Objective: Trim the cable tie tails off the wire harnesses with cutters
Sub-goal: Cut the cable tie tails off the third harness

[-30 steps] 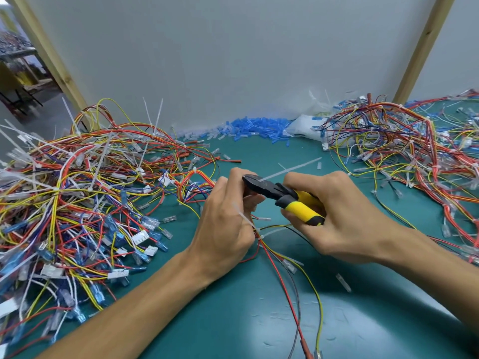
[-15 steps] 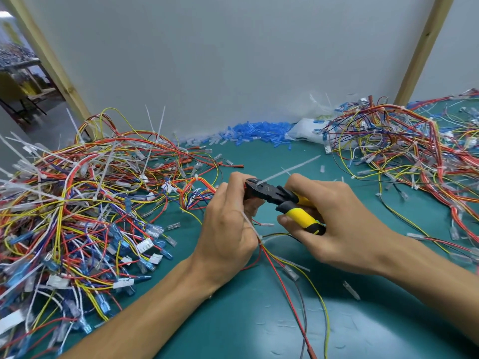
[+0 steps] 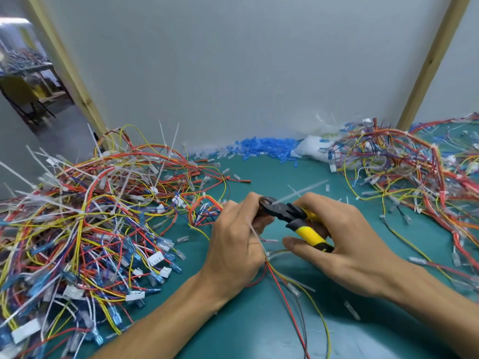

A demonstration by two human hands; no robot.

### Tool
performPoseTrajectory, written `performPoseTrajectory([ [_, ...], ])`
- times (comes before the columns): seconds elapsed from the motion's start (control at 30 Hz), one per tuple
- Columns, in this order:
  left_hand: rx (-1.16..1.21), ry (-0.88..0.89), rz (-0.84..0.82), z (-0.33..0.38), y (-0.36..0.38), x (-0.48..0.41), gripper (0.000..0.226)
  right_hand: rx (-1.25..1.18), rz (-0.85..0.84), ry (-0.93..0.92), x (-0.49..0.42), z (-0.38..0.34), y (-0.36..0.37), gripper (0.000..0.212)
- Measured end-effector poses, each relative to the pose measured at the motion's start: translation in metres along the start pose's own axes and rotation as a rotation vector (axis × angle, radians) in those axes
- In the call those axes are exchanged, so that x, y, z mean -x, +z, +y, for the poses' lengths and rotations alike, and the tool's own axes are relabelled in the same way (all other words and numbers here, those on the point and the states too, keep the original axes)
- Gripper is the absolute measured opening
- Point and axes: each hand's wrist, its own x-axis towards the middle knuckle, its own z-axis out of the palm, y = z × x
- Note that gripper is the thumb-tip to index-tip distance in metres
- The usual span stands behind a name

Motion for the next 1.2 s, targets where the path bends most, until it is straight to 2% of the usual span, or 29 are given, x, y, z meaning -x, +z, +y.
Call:
performPoseTrajectory([
  [0.2, -0.031, -0.023, 0.023, 0.002, -0.002, -0.001, 0.034, 0.001, -0.074, -0.007, -0.002, -0.003, -0.005, 0.027],
  [0.4, 0.031, -0.085, 0.029, 0.002, 0.0, -0.003, 0.01, -0.066, -0.101, 0.06, -0.001, -0.002, -0.003, 0.02],
  [0.53, 0.071, -0.139, 0.027, 0.002, 0.006, 0.0, 0.012, -0.088, -0.118, 0.056, -0.001, 0.0, -0.003, 0.028],
  [0.63, 0.075, -0.135, 0.019, 0.006, 0.007, 0.0, 0.008, -0.107, -0.15, 0.08, -0.001, 0.002, -0.006, 0.019],
  [0.73, 0.054, -0.132, 0.01, 0.006, 0.009, 0.002, 0.008, -0.146, -0.179, 0.068, -0.002, 0.001, -0.008, 0.02],
  [0.93, 0.038, -0.129, -0.018, 0.003, 0.007, -0.001, 0.012, 0.009, -0.133, 0.06, -0.003, 0.003, -0.013, 0.021],
  [1.03, 0.039, -0.122, -0.026, 0.0, 0.006, -0.002, 0.009, 0.024, -0.117, 0.06, -0.002, 0.001, -0.01, 0.022],
  [1.2, 0.091, -0.171, -0.027, 0.0, 0.006, -0.004, 0.019, 0.039, -0.141, 0.094, -0.002, 0.002, -0.006, 0.027],
])
